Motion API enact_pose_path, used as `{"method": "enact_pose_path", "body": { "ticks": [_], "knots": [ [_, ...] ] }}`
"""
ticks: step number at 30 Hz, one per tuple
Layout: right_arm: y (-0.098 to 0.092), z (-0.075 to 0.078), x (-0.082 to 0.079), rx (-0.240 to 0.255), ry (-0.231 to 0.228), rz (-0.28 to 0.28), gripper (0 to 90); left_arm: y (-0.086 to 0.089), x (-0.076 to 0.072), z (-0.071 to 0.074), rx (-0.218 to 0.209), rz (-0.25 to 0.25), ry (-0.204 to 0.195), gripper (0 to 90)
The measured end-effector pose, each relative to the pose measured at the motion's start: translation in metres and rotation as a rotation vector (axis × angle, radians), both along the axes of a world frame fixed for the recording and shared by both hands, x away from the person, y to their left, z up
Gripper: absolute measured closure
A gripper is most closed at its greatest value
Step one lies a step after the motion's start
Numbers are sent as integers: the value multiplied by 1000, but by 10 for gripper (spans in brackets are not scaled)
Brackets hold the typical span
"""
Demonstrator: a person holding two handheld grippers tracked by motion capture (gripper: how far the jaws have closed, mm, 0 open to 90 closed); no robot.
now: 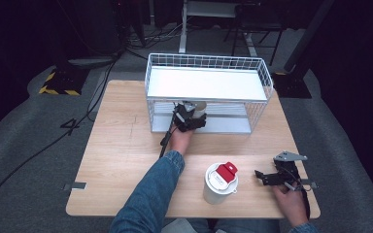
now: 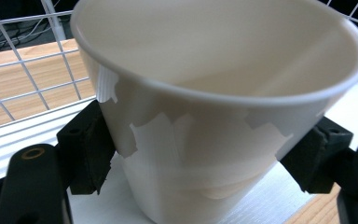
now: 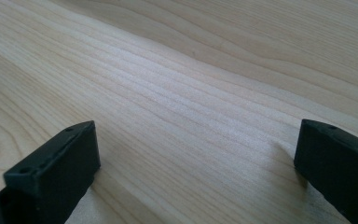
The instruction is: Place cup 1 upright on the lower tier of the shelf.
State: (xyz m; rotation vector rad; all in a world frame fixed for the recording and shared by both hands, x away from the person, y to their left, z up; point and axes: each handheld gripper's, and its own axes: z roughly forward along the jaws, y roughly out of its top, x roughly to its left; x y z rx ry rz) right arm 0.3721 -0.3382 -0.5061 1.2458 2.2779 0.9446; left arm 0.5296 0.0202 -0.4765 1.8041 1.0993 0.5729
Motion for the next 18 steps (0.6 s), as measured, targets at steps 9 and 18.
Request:
{"method": "enact_pose_path", "body": {
  "ticks": [9, 18],
  "knots": [
    [0, 0, 0, -1, -1, 2, 4, -2, -3, 7, -24, -4, 8, 117],
    [0, 0, 0, -1, -1, 2, 4, 1, -8, 11, -12, -27, -15, 45]
  ]
}}
